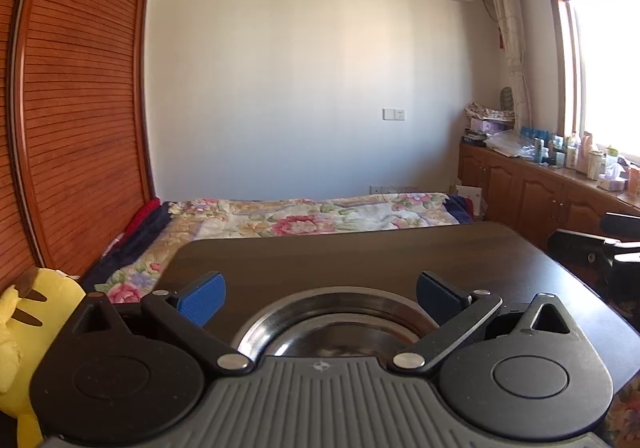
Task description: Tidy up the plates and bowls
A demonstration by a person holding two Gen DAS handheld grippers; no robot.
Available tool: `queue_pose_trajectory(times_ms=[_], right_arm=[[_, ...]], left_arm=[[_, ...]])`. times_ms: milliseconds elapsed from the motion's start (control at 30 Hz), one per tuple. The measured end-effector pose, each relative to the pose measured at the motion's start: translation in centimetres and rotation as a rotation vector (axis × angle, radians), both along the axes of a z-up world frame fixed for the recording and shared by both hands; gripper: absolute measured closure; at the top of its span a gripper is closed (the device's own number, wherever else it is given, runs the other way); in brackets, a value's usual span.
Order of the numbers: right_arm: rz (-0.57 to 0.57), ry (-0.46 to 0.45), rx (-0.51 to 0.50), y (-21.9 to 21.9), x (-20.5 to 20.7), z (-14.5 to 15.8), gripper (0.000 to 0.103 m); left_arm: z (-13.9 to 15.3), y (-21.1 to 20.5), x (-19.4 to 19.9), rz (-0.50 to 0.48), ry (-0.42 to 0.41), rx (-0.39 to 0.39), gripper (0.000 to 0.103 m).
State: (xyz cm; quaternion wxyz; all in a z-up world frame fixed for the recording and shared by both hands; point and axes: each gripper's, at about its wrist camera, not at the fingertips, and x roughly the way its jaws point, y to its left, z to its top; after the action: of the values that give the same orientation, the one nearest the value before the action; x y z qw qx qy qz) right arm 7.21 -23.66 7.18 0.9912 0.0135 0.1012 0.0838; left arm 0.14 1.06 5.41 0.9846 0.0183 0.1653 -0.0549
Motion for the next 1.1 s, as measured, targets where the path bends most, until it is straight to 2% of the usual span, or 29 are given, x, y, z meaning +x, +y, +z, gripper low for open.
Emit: queue_pose_trajectory(times_ms=[100,367,667,1100], right_arm=[[-0.025,-0.009,0.008,-0.5,-0.4,0.2,0.000],[-0.079,-0.018,0.011,-1.2,-1.6,0.2,0.000],[-0.093,0.002,0.007,-1.1,-2.1,-1.4,0.000],[-0.105,0.006,0.008,-1.6,-2.3,-2.0,0.000]], left_arm=[[0.1,-0.5,-0.3,-0.023,0.008,-0.017,0.000],[-0.1,-1.7,-2.0,-0.030,-0.003,0.017,0.000],[-1.3,-1.4,-2.5,-0.005,0.023,0.040,0.000],[-2.1,-0.9,-2.1,0.016,0.038,0.053,0.000]])
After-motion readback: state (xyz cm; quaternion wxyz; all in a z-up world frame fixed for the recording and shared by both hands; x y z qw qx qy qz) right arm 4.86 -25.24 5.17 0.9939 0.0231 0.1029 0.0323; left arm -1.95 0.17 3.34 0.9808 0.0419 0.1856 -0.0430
